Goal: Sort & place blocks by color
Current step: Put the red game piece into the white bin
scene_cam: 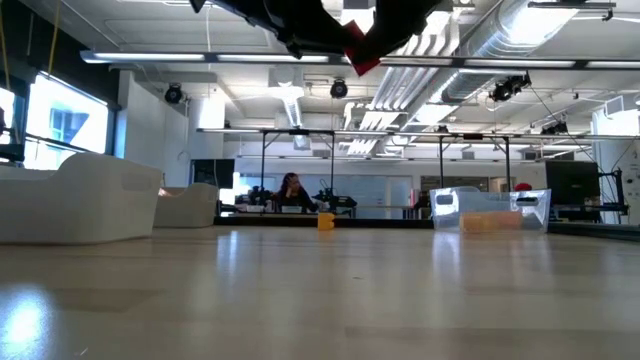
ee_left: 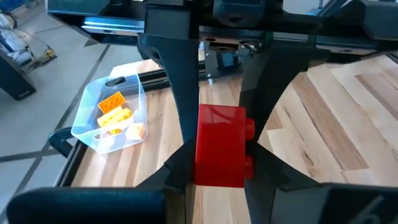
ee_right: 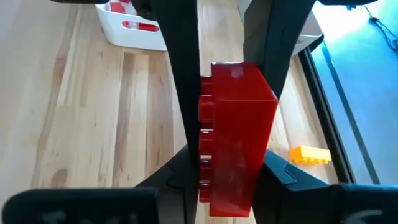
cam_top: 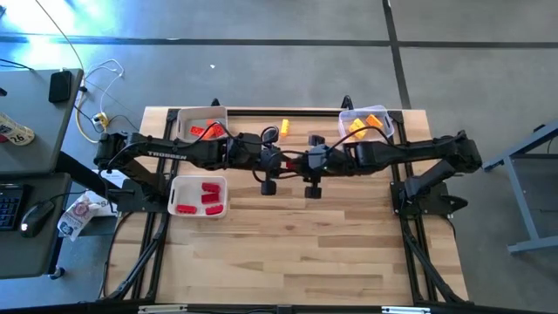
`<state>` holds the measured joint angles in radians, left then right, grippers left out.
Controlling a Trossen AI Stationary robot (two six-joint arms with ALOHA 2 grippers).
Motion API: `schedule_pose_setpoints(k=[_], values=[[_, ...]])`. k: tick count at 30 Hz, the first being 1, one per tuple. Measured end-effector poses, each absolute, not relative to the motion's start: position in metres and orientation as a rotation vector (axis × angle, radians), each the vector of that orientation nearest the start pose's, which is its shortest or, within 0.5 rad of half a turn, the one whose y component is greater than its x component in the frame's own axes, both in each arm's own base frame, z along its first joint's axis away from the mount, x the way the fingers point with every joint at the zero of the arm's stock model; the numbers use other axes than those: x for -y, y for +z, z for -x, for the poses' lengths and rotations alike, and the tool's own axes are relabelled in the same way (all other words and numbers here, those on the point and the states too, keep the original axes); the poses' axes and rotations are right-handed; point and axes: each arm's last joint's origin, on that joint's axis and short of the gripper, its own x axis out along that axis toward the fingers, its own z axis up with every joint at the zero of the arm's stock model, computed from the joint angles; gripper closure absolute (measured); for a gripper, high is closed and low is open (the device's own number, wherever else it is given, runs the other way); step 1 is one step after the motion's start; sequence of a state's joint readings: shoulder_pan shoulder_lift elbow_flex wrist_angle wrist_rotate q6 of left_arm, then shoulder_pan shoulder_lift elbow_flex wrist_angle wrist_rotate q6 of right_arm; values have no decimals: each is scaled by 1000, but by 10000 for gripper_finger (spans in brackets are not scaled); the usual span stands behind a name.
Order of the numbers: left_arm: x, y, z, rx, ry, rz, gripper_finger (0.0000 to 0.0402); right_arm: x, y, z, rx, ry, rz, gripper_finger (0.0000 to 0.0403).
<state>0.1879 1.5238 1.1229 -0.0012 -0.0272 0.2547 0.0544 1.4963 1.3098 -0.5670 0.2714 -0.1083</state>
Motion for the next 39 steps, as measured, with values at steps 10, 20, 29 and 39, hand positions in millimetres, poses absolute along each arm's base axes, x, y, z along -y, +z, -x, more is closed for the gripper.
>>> schedule_pose_setpoints(k=[10,20,29,39], values=[[-67,277,-333,-569,231,-187,329,-8,314,-322,-764,-182,232,223],[-58,274,-299,-841,285,-117,328,7,314,-322,-760,-299,174,195],[-35,283,-263,-1018,346,-83,327,25,315,-321,-750,-373,108,194],[-14,271,-216,-1257,484,-13,326,47,324,-327,-619,-441,67,194]])
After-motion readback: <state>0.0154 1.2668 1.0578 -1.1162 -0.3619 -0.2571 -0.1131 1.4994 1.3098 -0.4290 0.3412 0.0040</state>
